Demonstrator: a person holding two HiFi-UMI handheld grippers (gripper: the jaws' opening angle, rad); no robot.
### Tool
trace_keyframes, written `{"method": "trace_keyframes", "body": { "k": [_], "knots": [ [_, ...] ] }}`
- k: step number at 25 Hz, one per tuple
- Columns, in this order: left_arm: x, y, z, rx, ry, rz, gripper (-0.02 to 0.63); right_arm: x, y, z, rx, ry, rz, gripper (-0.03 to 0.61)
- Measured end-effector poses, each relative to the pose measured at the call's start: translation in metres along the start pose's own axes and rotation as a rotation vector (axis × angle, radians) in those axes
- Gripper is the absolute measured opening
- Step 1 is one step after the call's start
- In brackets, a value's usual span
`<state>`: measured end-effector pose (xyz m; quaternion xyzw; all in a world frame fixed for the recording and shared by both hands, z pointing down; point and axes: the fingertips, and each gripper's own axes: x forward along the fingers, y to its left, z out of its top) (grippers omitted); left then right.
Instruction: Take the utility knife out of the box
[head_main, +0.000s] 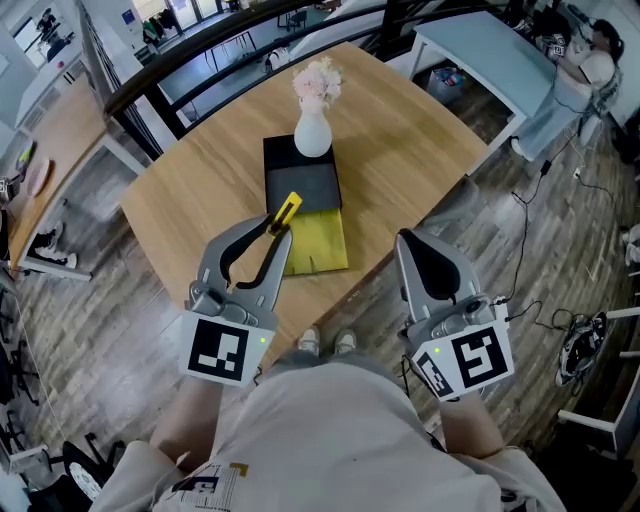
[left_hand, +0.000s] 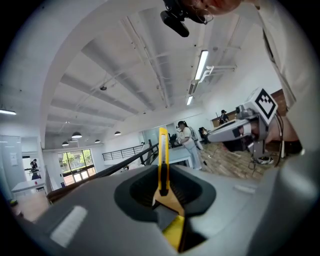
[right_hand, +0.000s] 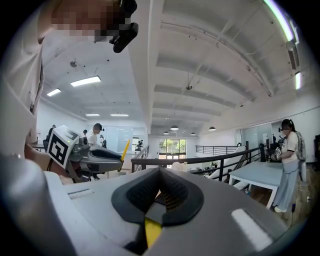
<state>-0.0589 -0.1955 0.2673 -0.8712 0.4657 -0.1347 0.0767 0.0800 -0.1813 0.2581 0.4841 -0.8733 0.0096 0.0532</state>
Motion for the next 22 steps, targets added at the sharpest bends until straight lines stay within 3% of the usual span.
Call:
{"method": "trace_keyframes", "body": {
  "k": [22],
  "knots": [
    [-0.001,-0.003,-0.011,-0.002,0.033,-0.007,0.066,0.002,0.003,-0.015,-0.007,0.041,0.009,0.0]
  ]
}}
